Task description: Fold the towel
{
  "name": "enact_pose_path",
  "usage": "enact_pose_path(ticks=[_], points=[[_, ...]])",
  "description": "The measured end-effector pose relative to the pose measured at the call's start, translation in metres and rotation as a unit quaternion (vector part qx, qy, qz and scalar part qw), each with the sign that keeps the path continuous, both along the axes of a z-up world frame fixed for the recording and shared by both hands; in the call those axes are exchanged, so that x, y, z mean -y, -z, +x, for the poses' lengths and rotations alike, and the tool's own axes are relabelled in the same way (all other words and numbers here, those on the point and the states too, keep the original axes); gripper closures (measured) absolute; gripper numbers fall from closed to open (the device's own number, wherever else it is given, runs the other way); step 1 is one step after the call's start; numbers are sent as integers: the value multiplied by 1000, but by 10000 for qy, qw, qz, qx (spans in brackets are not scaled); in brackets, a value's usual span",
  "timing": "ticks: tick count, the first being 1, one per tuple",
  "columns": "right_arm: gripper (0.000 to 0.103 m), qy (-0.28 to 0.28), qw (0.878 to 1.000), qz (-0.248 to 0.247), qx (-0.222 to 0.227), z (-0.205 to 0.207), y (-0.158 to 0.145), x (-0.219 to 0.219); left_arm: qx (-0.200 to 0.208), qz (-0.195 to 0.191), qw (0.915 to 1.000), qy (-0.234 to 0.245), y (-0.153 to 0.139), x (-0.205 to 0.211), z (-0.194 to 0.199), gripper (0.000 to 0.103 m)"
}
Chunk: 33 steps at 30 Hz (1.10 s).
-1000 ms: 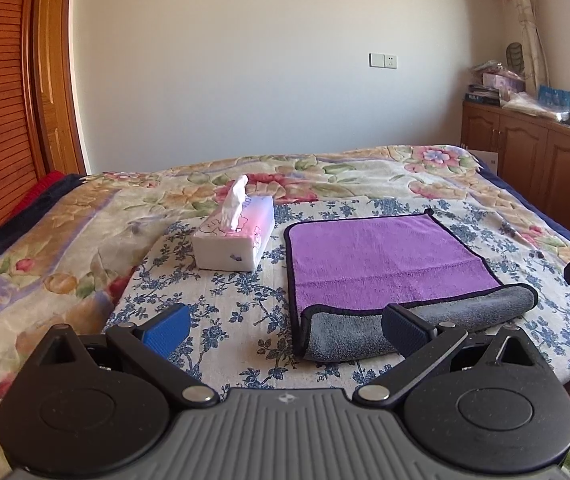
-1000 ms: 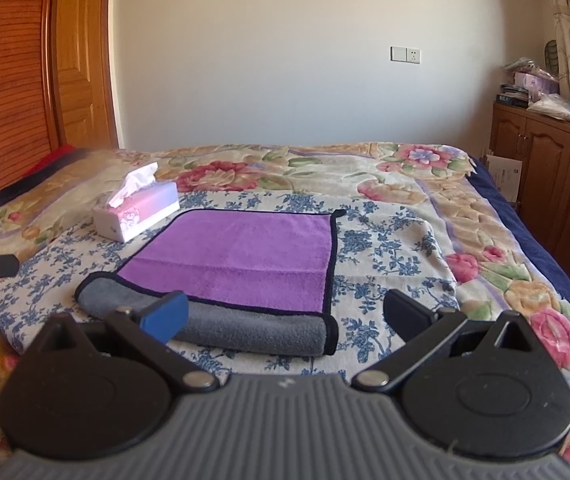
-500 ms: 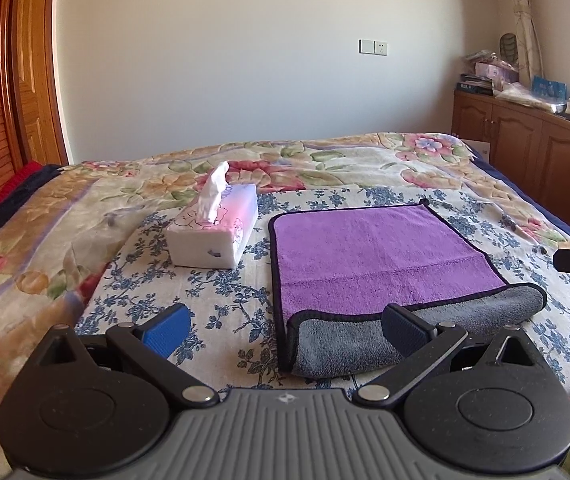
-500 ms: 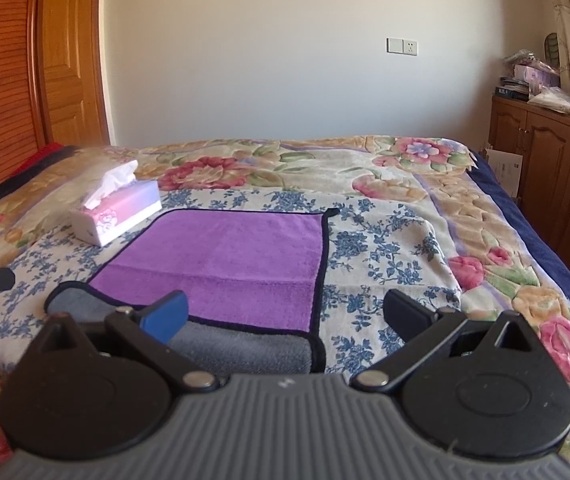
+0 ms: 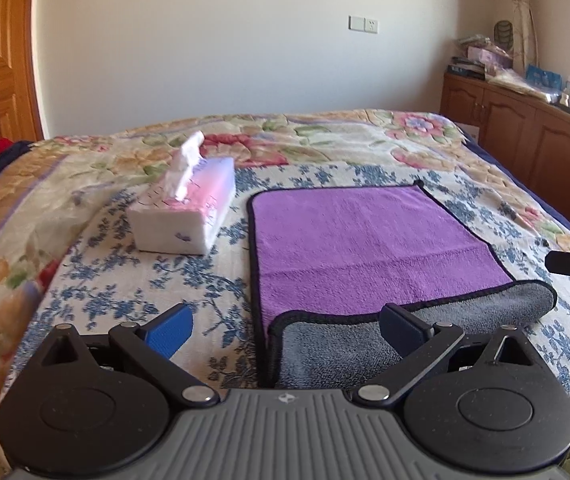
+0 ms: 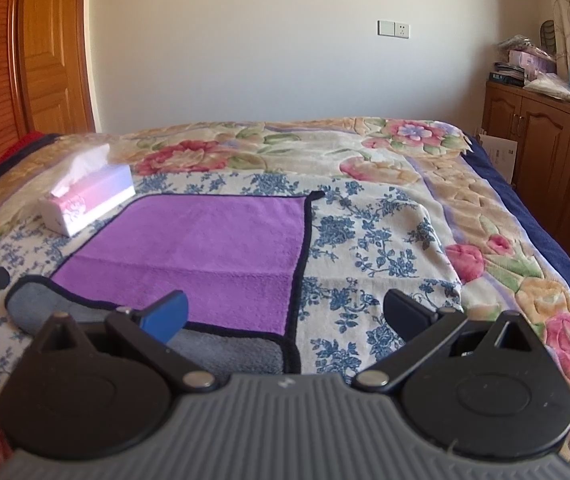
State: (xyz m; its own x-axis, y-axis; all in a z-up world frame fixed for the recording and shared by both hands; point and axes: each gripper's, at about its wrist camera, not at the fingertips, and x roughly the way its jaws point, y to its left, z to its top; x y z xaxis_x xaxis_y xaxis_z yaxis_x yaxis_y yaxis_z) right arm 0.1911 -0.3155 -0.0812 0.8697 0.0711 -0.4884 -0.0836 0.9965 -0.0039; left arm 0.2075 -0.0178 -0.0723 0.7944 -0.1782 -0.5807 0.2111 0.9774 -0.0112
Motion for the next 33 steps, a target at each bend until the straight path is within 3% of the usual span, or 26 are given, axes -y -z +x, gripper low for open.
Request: enact_pose_path(ticks=[7,24,27,33], points=[[0,-46,9999,-55,-148,11,9,0,-126,99,9998,143,9,6,13,3],[0,-215,9964,235,-788,29,28,1,-574,-227,9975,338,19,2,31,51],[0,-231,9948,344,-932,31,29,2,-596,-233,9973,357,20,2,31,56],[0,-273,9914,611,-1125,33,30,8,-663,-223,9969,354,23,2,31,57]])
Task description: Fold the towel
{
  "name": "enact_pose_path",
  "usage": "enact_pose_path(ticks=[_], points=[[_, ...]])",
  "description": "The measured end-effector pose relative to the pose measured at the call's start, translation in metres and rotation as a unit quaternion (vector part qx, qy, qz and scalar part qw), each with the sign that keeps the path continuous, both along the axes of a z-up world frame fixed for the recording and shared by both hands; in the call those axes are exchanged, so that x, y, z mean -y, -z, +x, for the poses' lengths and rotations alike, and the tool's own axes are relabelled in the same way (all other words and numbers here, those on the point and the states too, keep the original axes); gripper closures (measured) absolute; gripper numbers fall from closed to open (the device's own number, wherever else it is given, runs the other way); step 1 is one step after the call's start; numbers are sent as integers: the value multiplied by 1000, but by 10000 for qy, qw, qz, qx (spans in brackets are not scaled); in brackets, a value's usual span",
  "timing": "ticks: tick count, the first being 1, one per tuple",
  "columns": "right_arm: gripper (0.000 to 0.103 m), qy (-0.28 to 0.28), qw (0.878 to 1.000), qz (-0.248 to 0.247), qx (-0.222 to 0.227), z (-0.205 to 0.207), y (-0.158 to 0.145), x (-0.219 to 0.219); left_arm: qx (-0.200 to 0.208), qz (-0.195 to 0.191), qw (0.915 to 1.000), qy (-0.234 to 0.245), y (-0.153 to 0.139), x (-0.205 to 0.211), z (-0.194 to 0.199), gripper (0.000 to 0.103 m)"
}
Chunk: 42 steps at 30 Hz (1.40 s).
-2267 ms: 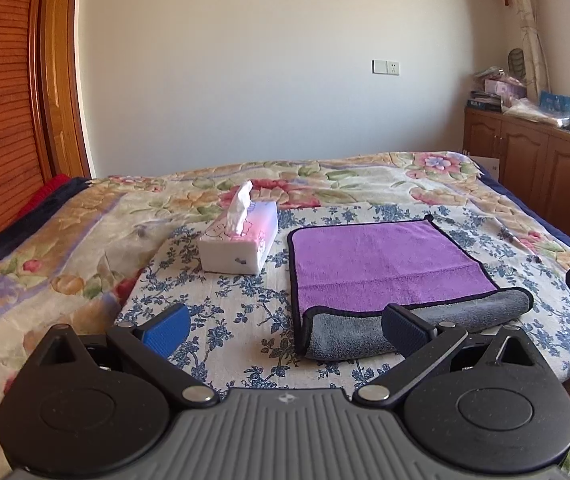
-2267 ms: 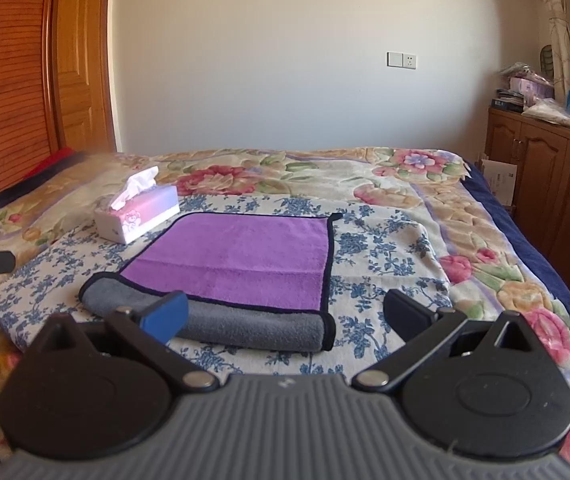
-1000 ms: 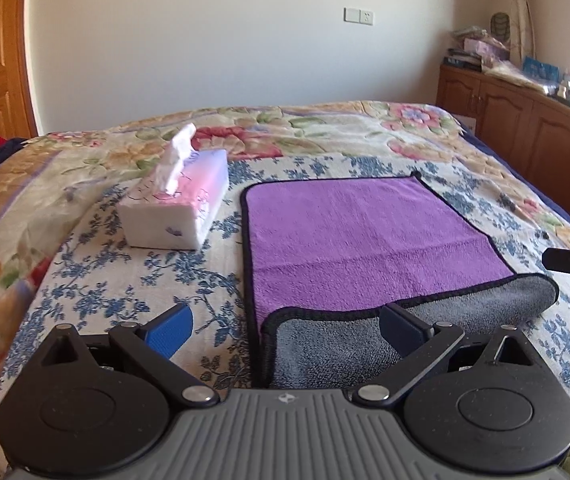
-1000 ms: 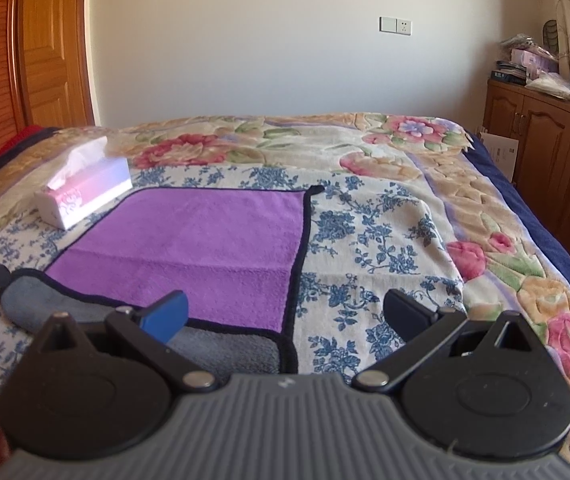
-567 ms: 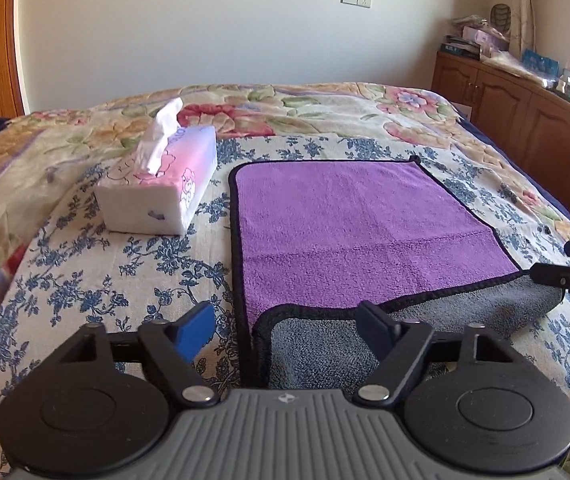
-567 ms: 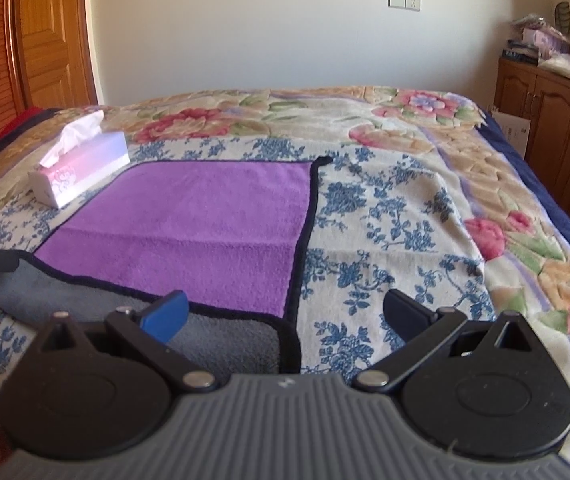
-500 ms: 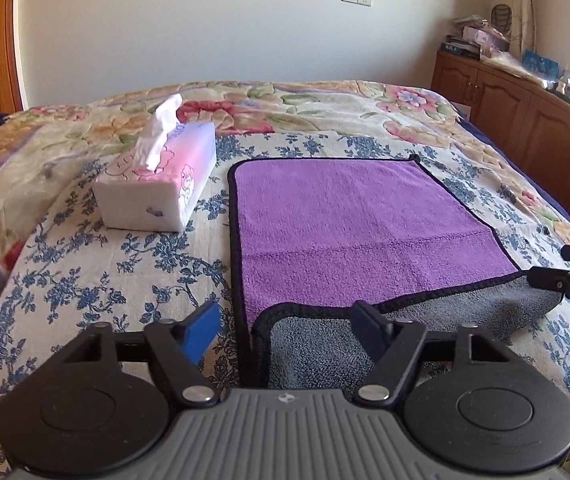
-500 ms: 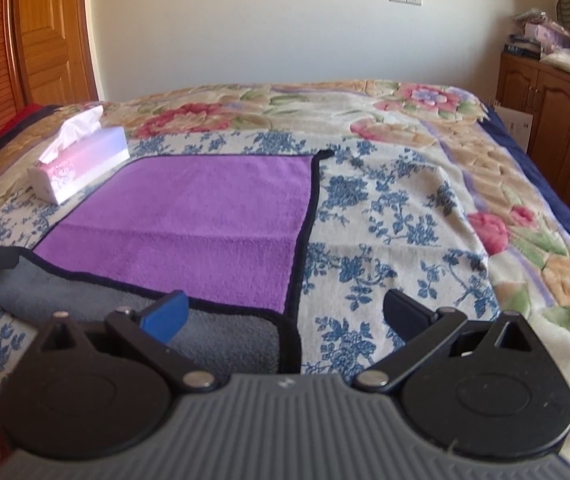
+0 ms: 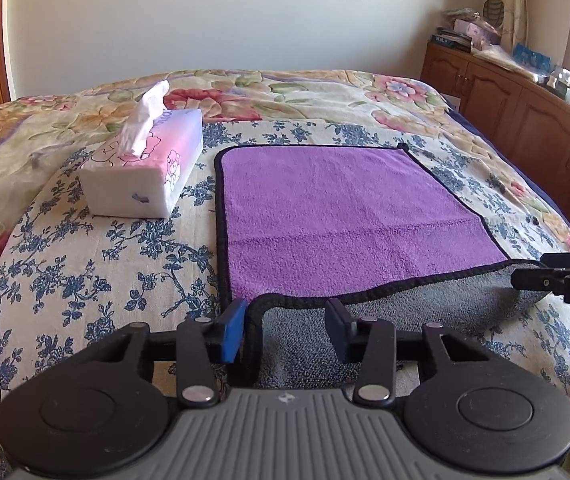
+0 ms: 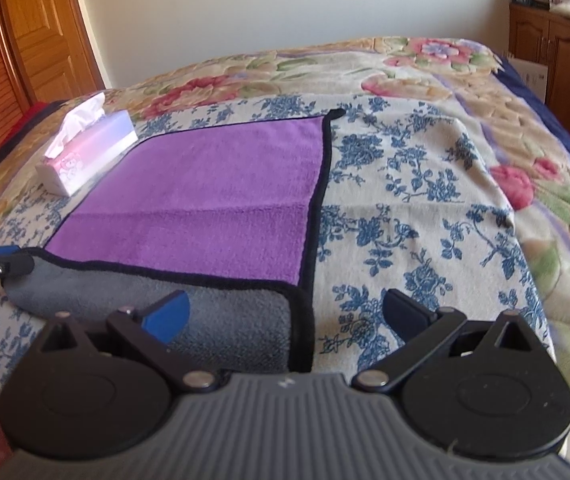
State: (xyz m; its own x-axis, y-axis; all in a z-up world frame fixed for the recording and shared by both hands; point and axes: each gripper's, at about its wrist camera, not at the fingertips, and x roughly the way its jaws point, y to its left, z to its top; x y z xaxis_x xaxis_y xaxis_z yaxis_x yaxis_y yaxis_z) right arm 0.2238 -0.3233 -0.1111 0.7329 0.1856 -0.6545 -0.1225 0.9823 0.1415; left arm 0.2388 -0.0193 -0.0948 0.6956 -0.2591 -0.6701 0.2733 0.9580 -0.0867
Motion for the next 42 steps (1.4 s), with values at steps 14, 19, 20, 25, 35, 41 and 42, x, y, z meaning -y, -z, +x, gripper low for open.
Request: enact_pose_path(ticks=[14,19,20,25,35,41,42], points=[[27,-261,9988,269,-320,2,-2,1,-78,56,9999,27,5,1,0,57],[37,-321,9984,333,-336,1,-5,2,-82,88,9999,34,6,1,0,57],[41,-342,9983,330,-345,0,-6,2,-83,92,9999,38,6,1,0,57],[52,-401,9983,238,-357,-1,-7,-1,-83,95,9999,37,6,1,0,57],[82,-360,9987,20,-350,0,-7,1,-45,124,9999,4,5,1,-1,80],[93,-427,9986,-82,-296,-1,-10,-1,-12,78,10000,15,2,1,-2,96],[94,-436,9986,-99,-276,-2,-10,-2,2,68,10000,17,2,1,-3,96]])
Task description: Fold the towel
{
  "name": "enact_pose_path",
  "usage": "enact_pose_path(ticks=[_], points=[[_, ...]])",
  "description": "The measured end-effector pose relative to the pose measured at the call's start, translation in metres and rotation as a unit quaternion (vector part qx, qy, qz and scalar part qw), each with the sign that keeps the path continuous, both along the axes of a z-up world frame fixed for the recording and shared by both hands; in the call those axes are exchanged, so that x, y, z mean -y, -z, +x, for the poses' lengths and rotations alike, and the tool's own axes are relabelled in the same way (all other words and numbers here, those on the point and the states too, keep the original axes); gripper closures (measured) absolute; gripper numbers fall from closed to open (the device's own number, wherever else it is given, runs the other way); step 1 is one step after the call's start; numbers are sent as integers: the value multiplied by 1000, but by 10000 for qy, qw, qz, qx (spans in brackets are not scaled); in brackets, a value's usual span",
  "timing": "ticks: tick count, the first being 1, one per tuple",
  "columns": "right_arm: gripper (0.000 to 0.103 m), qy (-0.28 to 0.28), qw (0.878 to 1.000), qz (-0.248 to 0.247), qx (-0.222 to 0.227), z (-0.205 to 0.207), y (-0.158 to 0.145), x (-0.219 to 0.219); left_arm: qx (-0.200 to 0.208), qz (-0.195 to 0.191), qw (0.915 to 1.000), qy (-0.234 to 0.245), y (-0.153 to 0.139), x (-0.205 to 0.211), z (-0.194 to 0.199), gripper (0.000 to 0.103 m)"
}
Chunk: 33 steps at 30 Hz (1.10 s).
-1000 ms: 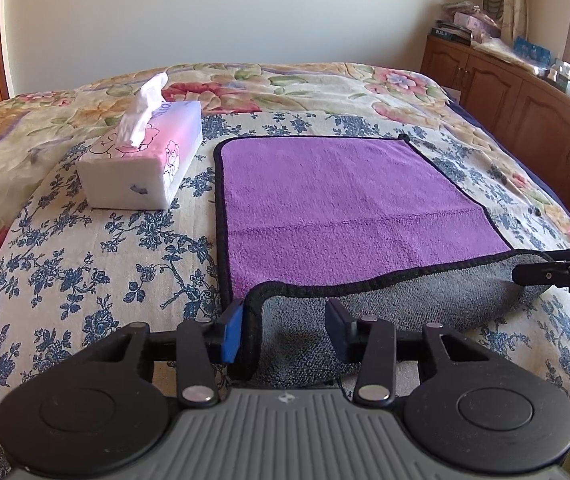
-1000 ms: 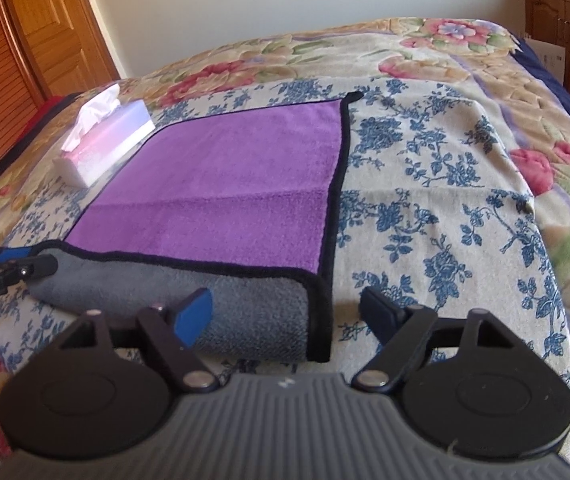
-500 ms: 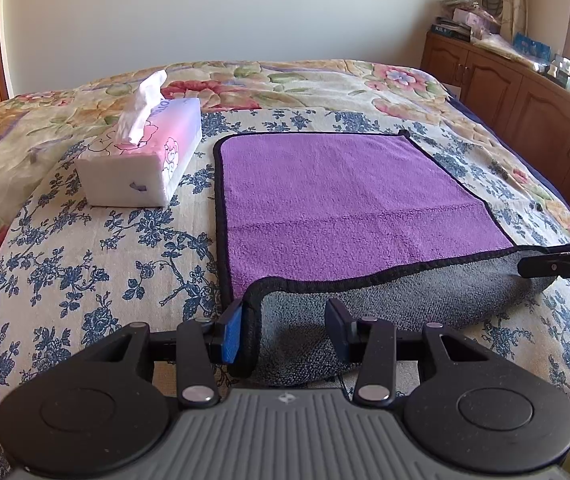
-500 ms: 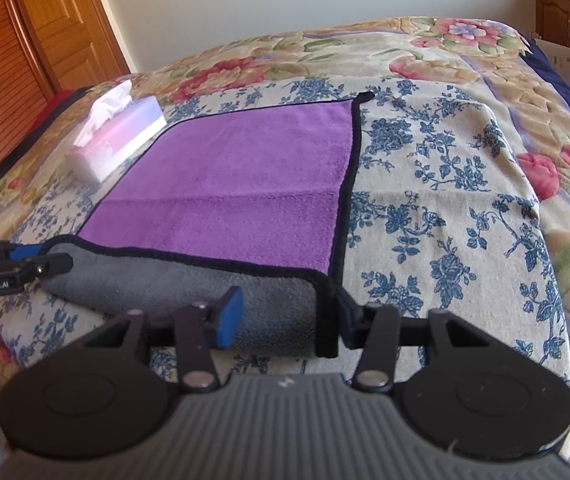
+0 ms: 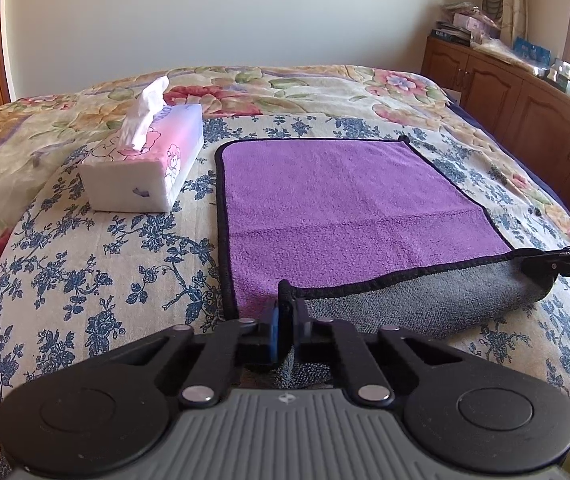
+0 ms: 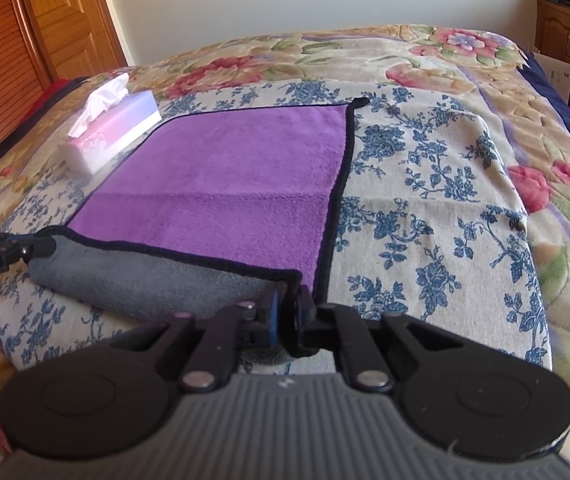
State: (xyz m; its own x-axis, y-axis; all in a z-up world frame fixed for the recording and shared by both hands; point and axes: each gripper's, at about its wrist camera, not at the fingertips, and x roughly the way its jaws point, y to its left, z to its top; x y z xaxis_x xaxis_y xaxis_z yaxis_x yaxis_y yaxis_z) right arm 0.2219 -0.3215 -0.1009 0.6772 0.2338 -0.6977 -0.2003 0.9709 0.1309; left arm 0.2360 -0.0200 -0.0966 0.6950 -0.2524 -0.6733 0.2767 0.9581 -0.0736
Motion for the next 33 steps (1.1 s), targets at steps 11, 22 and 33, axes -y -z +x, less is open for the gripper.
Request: enact_pose_path(ticks=[11,22,33], points=[[95,-26,9996,-35,283,-3,-10,-1,224,-126,9997,-36,-14,-1,-5,97],[95,-51,9975,-74,694,-4,-24,-5,376,-75,9992,62,-28,2,-2,97],[99,-43,9939,10,1098,-1,-42,-4,549,-108,9984,50,-43,5,4,98]])
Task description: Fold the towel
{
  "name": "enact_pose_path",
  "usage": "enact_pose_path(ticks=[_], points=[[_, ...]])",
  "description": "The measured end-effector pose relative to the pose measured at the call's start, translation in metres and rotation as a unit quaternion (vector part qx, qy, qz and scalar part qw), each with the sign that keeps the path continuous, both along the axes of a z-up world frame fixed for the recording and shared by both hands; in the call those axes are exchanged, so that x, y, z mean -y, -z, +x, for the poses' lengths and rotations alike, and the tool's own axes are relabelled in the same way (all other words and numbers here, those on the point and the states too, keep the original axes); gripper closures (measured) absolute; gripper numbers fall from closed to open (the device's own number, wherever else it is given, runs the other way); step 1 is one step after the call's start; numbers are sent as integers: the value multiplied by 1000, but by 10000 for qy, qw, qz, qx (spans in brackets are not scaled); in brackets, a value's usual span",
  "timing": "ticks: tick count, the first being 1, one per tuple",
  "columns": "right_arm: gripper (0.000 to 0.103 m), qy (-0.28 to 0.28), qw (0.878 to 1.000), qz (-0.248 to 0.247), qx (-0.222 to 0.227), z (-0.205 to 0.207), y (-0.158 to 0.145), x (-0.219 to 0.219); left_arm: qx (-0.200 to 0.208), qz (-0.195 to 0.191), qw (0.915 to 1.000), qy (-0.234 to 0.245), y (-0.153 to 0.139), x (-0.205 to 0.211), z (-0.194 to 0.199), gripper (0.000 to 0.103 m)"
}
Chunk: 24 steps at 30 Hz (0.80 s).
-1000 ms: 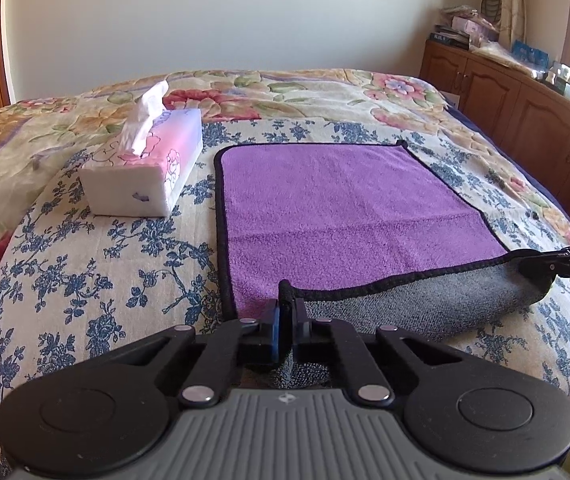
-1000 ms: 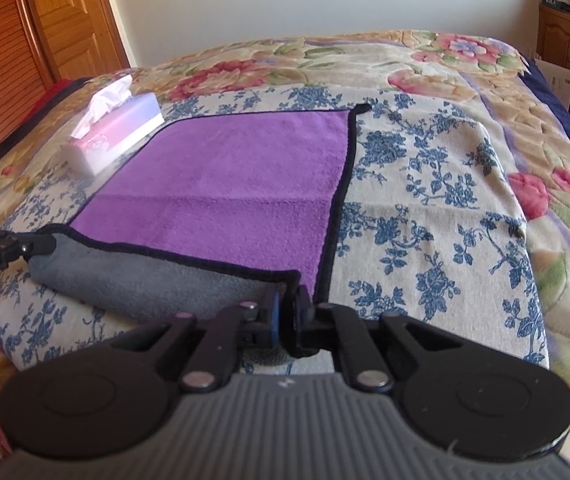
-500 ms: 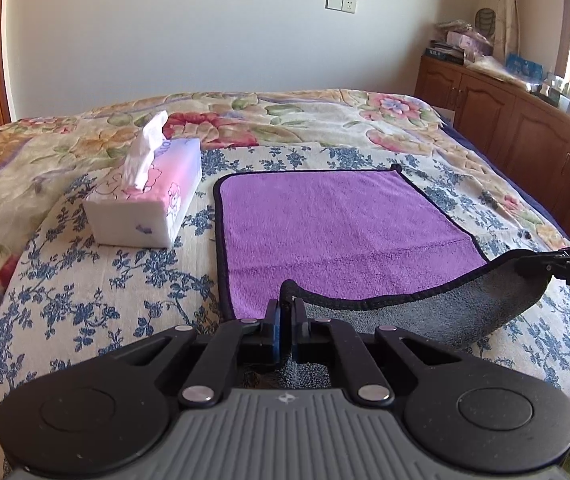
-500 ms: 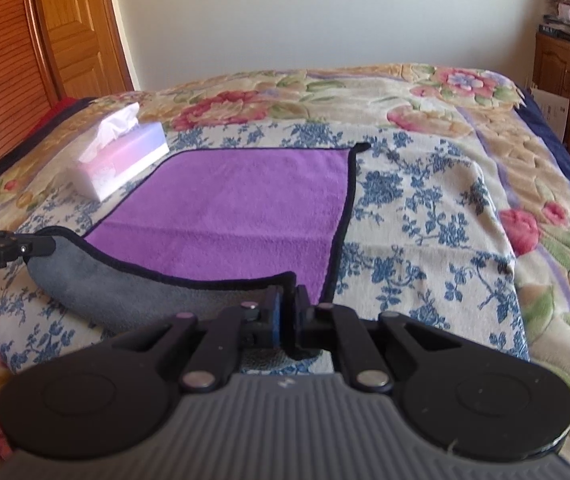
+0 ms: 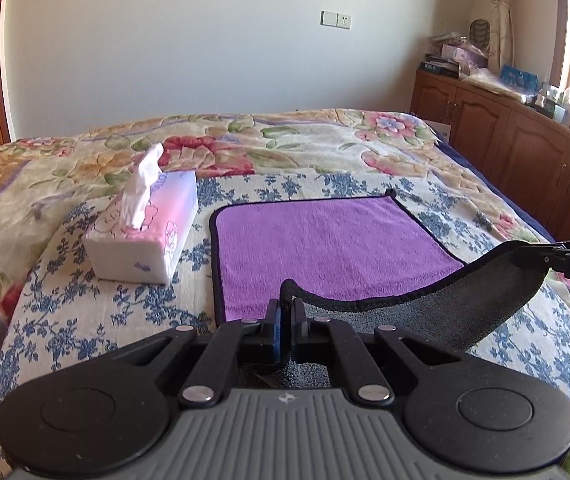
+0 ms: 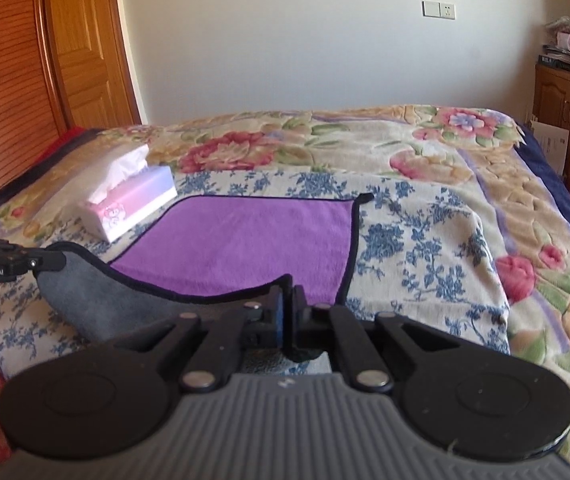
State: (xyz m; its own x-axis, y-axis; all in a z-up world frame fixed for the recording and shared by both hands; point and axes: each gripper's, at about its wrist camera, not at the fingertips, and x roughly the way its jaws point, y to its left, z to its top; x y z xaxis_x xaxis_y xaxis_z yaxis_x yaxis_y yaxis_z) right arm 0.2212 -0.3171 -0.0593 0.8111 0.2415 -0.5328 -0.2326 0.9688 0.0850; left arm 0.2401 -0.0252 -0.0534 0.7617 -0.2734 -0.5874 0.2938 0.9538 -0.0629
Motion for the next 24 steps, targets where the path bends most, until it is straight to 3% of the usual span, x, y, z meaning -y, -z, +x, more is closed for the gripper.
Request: enact_pose_path(ticks=[24], points=[[99,-217,9978,-434,460,55,-13,-1,182,16,9997,-145,-18,1,64,98]])
